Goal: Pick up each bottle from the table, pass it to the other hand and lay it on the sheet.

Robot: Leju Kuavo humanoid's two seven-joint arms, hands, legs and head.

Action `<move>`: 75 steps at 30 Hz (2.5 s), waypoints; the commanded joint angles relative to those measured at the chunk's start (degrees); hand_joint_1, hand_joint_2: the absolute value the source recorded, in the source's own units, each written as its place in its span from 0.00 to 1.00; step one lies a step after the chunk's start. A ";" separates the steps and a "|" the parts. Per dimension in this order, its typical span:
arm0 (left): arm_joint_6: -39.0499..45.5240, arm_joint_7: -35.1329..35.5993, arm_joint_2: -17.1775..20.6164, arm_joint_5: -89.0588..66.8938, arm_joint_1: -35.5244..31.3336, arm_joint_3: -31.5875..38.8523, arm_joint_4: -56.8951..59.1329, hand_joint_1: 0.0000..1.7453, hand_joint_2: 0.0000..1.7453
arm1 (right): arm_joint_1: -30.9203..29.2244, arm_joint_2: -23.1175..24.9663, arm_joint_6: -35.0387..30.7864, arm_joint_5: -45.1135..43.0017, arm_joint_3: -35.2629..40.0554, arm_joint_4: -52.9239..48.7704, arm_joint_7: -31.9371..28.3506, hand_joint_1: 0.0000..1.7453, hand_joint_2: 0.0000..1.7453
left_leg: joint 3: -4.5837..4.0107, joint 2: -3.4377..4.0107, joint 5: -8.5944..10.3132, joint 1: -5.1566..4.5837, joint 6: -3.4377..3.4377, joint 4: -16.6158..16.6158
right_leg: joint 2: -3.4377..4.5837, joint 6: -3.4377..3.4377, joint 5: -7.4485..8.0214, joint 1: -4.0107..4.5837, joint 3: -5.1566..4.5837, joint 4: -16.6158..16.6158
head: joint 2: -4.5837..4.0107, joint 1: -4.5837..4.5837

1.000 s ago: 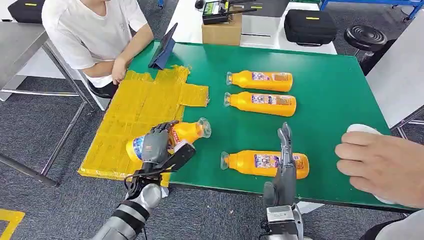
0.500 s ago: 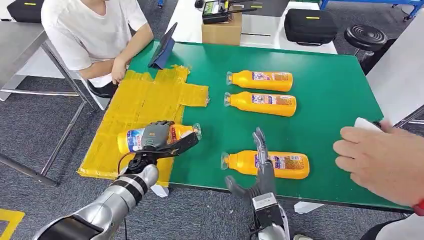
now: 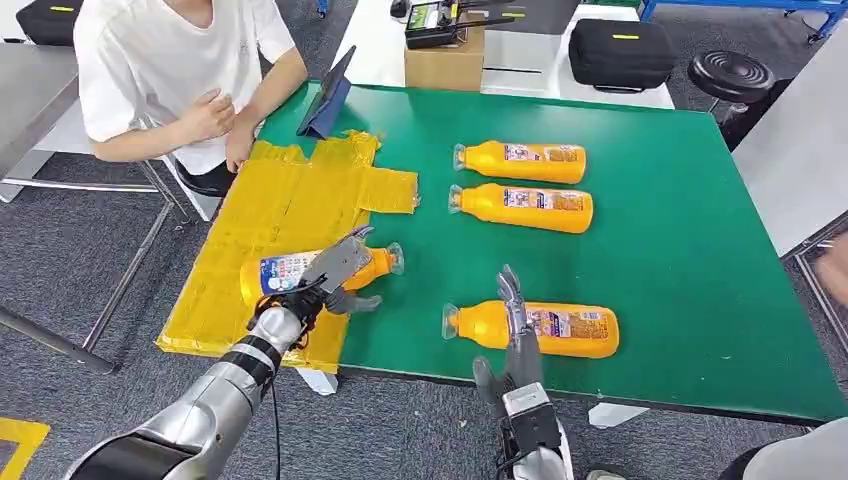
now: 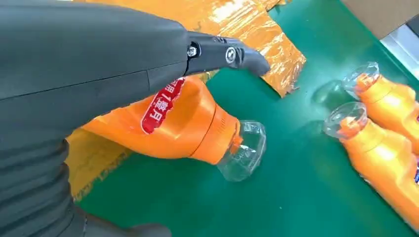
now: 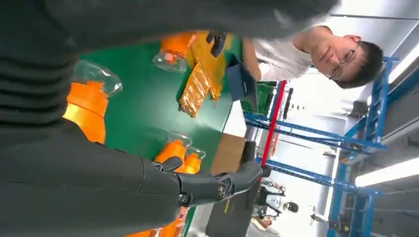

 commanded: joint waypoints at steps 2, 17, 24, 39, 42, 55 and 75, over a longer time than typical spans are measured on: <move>17.00 -13.57 -5.94 24.36 10.56 4.40 -25.42 0.00 1.00 | -2.09 -2.14 -8.25 5.78 0.22 4.85 -0.57 0.00 0.00 | 0.15 0.04 -0.09 0.02 -0.03 -0.02 | -0.04 -0.07 -0.08 0.04 0.16 -0.05 | 0.00 -0.02; 17.49 -17.88 -4.10 46.33 29.43 -4.07 -63.87 0.00 1.00 | -11.32 -10.97 -14.63 33.80 0.95 22.36 21.07 0.00 1.00 | 0.14 0.11 -0.17 0.01 -0.08 -0.02 | 0.06 -0.10 -0.07 0.04 0.12 -0.08 | 0.00 -0.02; 13.66 -16.06 -3.37 46.94 33.27 -8.55 -63.72 0.00 1.00 | -14.78 -13.76 -14.74 38.47 -4.10 31.89 23.91 0.00 1.00 | 0.34 0.05 -0.19 -0.03 -0.04 -0.10 | -0.03 -0.09 -0.13 0.00 0.35 -0.17 | -0.02 -0.02; 14.03 -15.80 -3.06 45.54 33.53 -10.48 -62.10 0.00 1.00 | -19.30 -14.93 -12.47 49.14 -2.55 37.89 32.18 0.00 1.00 | 0.24 0.01 -0.10 -0.04 -0.03 -0.06 | -0.05 -0.07 -0.05 0.00 0.24 -0.12 | 0.00 -0.02; 13.93 -14.86 -2.85 45.34 34.22 -10.88 -62.51 0.00 1.00 | -19.40 -15.35 -10.06 51.29 -1.76 35.97 34.38 0.00 1.00 | 0.23 0.07 -0.08 -0.06 0.00 -0.06 | 0.01 -0.06 -0.02 -0.02 0.22 -0.12 | 0.00 -0.02; 12.56 -9.78 -3.45 44.17 34.70 -12.43 -59.97 0.00 1.00 | -22.78 -16.37 3.31 56.63 -0.51 35.84 45.41 0.00 1.00 | 0.58 -0.04 -0.01 -0.07 0.04 -0.06 | -0.08 -0.06 0.00 -0.01 0.48 -0.18 | 0.00 -0.02; 6.86 -3.83 -2.20 47.95 32.78 -14.77 -56.54 0.00 1.00 | -26.71 -18.28 14.71 47.06 1.77 40.10 40.71 1.00 1.00 | 0.95 -0.16 -0.01 -0.07 0.10 -0.10 | -0.22 -0.07 -0.03 0.02 0.97 -0.26 | 0.00 -0.02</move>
